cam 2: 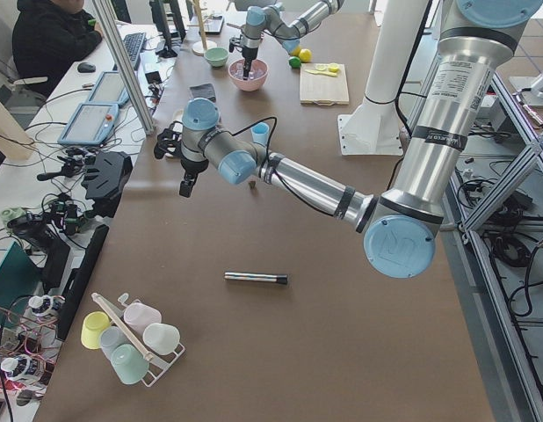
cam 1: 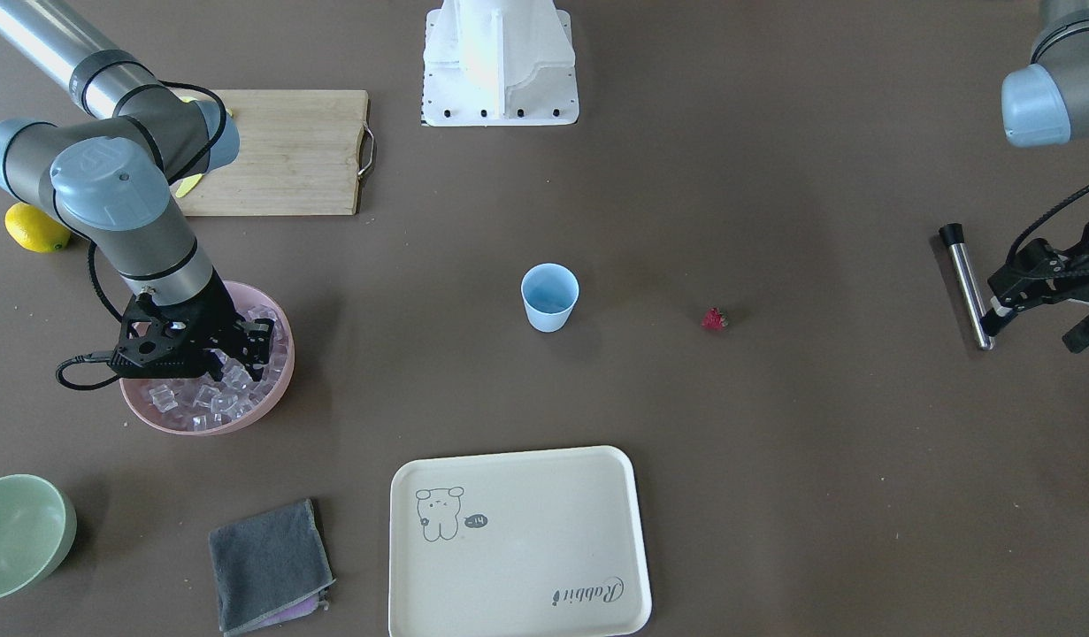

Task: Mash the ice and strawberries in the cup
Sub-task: 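Grasp another ice cube in the pink bowl with the right gripper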

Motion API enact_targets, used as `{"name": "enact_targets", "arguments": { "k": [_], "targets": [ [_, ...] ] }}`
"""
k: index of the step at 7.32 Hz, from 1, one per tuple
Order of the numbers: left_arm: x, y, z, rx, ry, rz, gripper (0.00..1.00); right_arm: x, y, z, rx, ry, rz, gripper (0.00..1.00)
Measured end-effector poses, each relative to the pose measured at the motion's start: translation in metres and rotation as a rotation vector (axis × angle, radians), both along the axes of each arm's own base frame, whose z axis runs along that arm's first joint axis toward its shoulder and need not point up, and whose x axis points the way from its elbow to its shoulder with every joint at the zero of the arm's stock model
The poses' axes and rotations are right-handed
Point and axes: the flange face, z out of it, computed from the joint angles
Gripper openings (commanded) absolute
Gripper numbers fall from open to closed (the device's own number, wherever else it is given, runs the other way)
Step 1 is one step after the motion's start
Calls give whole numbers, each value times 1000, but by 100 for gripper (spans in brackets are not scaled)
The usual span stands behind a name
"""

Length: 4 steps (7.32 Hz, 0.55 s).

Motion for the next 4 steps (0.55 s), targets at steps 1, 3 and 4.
{"name": "enact_targets", "arguments": {
  "k": [1, 3, 4],
  "targets": [
    [0, 0, 1, 0, 0, 0, 98, 2, 1, -6, 4, -9, -1, 6],
    [1, -1, 4, -1, -2, 3, 98, 13, 1, -20, 7, -34, 0, 5],
    [1, -1, 5, -2, -3, 4, 98, 21, 1, -27, -2, -48, -2, 5]
  ]
}}
